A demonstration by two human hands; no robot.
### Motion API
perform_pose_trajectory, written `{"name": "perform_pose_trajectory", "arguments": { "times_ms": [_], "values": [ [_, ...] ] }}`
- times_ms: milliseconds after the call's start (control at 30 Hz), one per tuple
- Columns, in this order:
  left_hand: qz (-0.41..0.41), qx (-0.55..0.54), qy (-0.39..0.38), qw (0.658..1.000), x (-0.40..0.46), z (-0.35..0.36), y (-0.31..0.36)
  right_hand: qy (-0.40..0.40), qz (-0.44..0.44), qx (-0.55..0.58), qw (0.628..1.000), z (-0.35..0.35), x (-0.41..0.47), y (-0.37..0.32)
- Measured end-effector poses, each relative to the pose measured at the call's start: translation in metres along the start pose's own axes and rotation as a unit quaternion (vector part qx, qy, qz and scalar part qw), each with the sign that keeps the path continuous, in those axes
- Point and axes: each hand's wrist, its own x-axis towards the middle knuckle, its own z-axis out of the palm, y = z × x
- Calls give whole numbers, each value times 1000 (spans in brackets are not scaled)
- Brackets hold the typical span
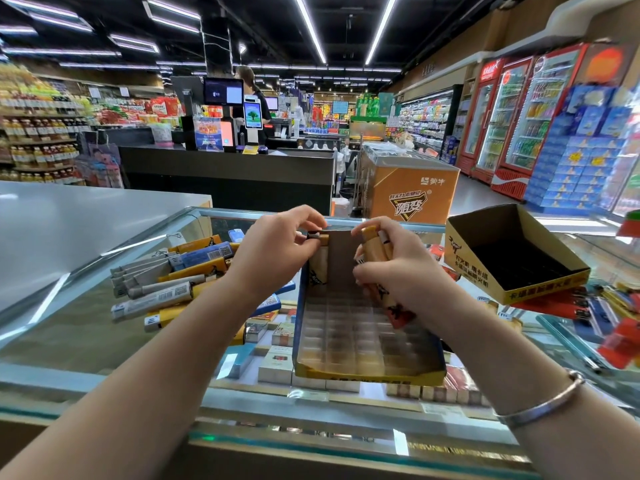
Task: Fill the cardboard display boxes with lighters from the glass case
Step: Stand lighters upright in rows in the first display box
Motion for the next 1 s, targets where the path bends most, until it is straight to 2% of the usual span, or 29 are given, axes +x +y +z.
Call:
{"name": "perform_pose_trajectory", "arguments": {
  "times_ms": [133,267,367,500,767,867,1000],
  "values": [
    [-10,-21,24,999,-3,4,0,25,2,166,986,-3,1,-3],
    [51,-47,77,995,-6,2,12,81,15,241,967,-7,1,-3],
    [89,-8,18,996,-11,7,25,104,25,272,956,-10,1,-4],
    [88,43,-18,995,-15,18,33,122,13,261,958,-8,0,-5],
    [41,-121,-15,992,-14,12,31,127,-48,184,973,-3,-1,-8],
    [40,-206,-1,978,-12,8,30,147,-62,191,969,-7,1,-11],
    [57,-205,5,977,-10,5,24,147,-44,195,969,-9,2,-8]
  ]
}}
